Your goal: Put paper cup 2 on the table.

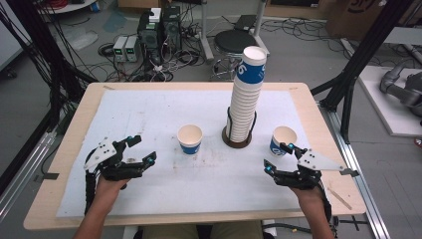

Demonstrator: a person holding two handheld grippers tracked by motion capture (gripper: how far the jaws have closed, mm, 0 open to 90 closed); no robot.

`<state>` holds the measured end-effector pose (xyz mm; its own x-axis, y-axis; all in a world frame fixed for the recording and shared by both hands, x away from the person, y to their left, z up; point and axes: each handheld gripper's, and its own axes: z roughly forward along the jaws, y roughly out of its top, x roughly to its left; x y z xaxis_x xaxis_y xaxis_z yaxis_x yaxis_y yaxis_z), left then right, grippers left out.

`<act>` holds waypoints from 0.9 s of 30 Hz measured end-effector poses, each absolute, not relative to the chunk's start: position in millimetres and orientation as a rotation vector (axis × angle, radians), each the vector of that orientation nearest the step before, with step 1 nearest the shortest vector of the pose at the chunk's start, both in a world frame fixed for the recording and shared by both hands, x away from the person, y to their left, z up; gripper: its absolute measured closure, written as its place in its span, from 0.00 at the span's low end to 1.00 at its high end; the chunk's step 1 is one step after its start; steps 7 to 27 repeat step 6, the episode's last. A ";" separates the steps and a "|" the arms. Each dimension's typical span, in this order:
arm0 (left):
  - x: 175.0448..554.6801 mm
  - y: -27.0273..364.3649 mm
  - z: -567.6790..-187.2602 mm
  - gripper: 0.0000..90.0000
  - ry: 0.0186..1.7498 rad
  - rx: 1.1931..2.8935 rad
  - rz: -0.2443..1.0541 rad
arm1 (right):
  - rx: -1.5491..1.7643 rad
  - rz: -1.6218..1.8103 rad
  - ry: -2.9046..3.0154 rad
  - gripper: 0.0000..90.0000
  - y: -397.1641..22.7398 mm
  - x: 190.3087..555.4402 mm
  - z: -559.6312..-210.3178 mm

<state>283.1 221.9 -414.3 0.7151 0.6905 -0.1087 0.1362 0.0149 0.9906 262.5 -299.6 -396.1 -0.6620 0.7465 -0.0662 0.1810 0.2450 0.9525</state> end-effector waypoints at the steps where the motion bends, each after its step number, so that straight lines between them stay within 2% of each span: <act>1: 283.2 221.8 -414.4 0.17 0.707 1.520 0.491 | 0.844 1.427 2.003 0.23 -299.6 262.4 -395.9; 27: 283.5 222.0 -415.1 0.17 0.707 1.523 0.490 | 0.837 1.432 1.999 0.23 -300.0 262.7 -395.7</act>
